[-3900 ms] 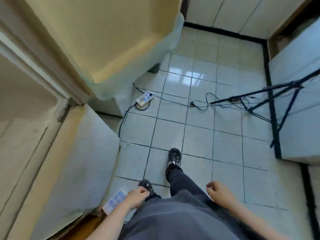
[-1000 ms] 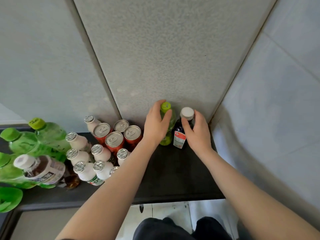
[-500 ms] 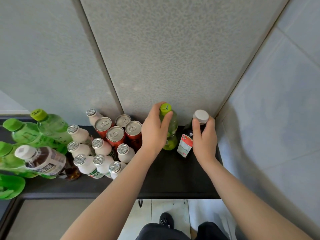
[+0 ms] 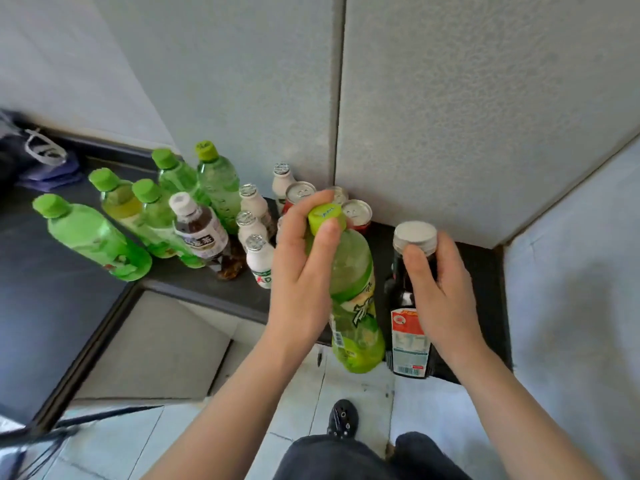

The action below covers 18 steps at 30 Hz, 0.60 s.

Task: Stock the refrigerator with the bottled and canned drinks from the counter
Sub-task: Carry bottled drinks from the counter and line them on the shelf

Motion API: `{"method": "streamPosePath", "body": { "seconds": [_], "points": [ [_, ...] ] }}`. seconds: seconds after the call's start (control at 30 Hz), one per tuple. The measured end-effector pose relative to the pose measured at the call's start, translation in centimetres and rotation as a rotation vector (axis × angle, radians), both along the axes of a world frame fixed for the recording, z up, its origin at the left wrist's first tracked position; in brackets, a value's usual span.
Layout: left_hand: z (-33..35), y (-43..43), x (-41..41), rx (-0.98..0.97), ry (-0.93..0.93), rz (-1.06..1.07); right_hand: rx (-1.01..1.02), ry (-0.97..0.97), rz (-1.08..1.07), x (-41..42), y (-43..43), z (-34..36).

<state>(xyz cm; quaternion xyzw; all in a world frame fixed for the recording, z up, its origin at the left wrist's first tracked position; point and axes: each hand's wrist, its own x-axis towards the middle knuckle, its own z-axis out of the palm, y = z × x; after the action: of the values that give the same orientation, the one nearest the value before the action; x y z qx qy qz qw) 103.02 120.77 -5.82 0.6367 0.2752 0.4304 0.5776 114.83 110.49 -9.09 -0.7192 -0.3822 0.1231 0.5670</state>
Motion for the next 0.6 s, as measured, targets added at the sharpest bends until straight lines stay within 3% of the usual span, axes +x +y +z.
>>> {"method": "streamPosePath", "body": {
  "seconds": [0.17, 0.6],
  "points": [
    [-0.1, -1.1, -10.0, -0.099, -0.020, 0.172, -0.039, 0.052, 0.322, -7.6, 1.5, 0.7],
    [-4.5, -14.1, -40.1, -0.278, -0.007, 0.832, -0.223, 0.156, 0.836, -34.4, -0.4, -2.6]
  ]
}}
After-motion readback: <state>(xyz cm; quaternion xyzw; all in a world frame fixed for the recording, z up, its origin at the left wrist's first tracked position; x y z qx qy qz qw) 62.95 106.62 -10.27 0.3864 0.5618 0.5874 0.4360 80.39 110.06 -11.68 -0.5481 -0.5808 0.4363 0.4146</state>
